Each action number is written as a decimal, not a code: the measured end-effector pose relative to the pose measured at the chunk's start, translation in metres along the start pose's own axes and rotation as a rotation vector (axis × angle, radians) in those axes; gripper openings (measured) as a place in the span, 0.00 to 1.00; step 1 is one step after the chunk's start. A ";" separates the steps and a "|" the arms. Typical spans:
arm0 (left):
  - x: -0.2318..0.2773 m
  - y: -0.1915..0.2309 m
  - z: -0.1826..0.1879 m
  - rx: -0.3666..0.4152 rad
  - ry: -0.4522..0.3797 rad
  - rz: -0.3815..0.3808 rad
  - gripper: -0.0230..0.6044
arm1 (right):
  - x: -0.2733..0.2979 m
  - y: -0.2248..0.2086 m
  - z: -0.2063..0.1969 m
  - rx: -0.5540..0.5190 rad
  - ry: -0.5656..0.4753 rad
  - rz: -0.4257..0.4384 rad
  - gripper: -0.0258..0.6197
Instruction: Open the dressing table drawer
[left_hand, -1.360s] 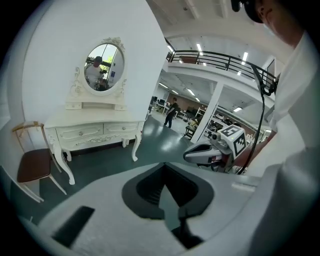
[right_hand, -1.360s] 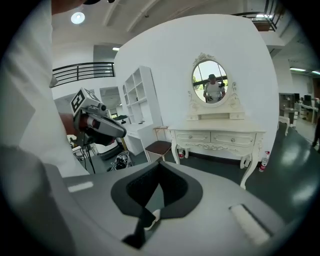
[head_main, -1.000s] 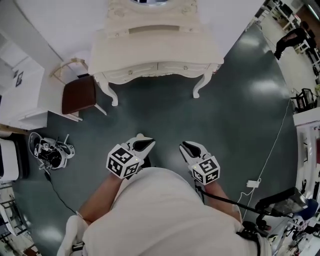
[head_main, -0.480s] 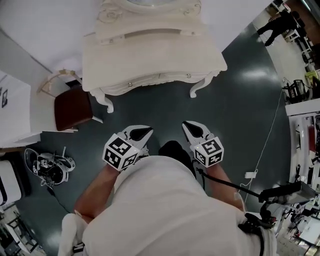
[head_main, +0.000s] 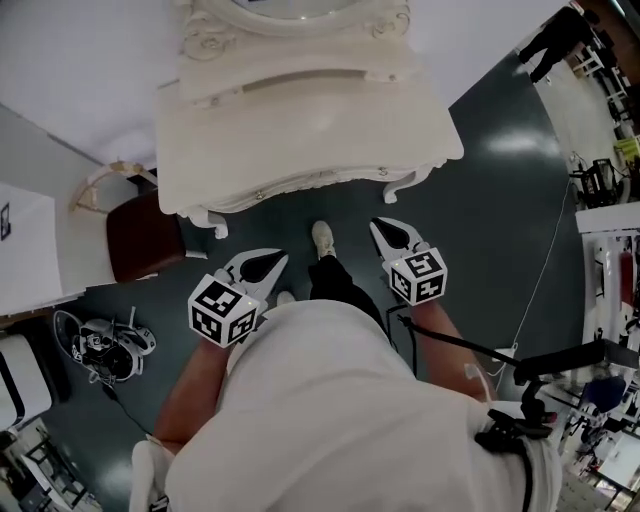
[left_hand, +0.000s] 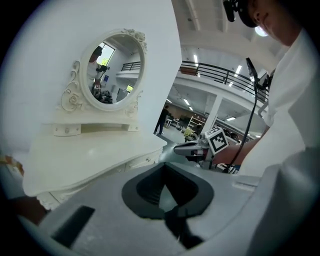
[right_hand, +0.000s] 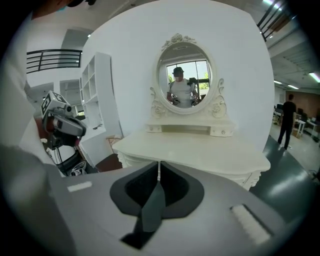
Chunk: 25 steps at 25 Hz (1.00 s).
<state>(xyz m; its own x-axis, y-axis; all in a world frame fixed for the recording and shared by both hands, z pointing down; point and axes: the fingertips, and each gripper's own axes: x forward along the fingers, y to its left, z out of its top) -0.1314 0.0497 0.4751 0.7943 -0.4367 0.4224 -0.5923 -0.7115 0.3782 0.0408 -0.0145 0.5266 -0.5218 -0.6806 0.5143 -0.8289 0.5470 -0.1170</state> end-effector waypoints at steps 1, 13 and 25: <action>0.005 0.010 0.010 0.005 -0.001 0.015 0.04 | 0.013 -0.019 0.004 0.012 0.002 -0.010 0.07; 0.102 0.097 0.136 0.007 -0.030 0.133 0.04 | 0.157 -0.249 0.064 0.068 0.031 -0.115 0.12; 0.159 0.142 0.181 -0.058 -0.012 0.252 0.04 | 0.266 -0.404 0.089 0.135 0.048 -0.209 0.19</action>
<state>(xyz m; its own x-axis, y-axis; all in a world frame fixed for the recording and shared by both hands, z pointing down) -0.0648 -0.2207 0.4464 0.6221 -0.6029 0.4995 -0.7781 -0.5471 0.3087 0.2192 -0.4600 0.6354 -0.3286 -0.7467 0.5782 -0.9389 0.3247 -0.1143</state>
